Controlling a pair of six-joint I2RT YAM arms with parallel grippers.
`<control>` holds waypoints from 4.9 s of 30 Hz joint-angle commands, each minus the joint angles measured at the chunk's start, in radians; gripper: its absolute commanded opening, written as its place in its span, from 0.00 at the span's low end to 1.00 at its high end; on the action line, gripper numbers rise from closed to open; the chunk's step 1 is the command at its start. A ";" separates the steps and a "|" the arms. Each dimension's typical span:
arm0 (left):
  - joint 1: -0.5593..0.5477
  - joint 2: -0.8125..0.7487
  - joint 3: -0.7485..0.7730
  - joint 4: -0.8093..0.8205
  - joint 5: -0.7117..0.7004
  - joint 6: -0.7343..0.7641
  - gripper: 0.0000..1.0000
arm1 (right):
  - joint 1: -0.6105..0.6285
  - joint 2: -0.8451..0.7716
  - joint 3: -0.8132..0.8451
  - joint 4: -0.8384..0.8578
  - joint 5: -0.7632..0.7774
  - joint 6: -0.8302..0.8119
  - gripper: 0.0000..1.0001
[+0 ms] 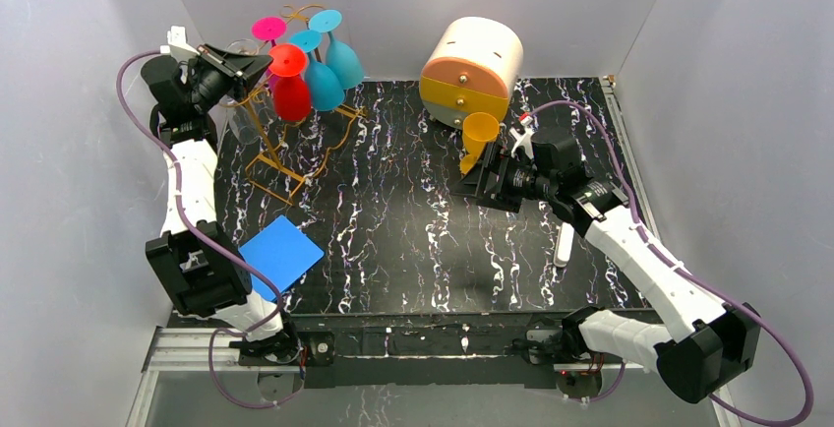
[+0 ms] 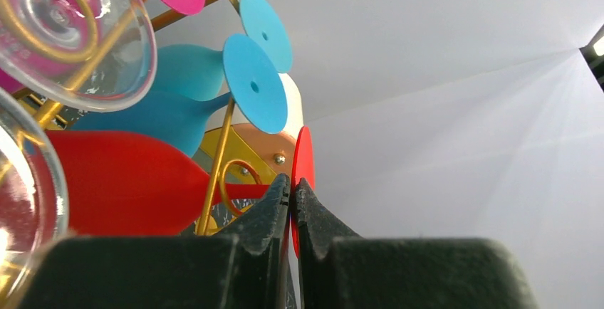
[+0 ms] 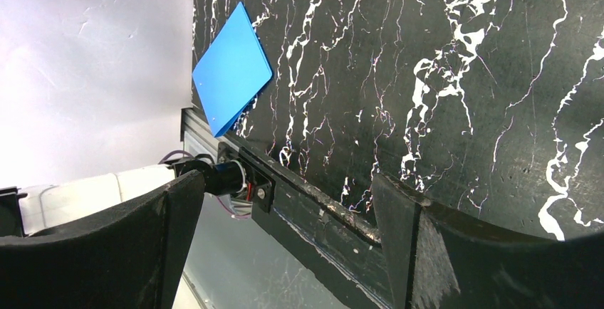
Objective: Take the wine glass off the wine glass rack
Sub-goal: Pick up the wine glass from the wine rack, then place the wine glass at the center of the board.
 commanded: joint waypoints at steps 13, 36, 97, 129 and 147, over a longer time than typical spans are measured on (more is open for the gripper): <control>0.001 -0.061 0.024 -0.019 0.048 0.052 0.00 | -0.002 -0.002 0.046 0.007 0.019 0.013 0.95; -0.021 -0.055 0.076 -0.092 0.136 0.158 0.00 | -0.002 0.003 0.061 0.009 0.009 0.018 0.95; -0.722 -0.492 -0.630 0.217 -0.074 0.157 0.00 | -0.003 0.101 -0.119 0.729 -0.452 0.321 0.26; -0.748 -0.486 -0.563 -0.131 0.032 0.356 0.73 | -0.003 0.074 -0.108 0.557 -0.325 0.221 0.01; -0.866 -0.423 -0.540 -0.136 -0.048 0.378 0.51 | -0.003 0.074 -0.129 0.571 -0.336 0.225 0.01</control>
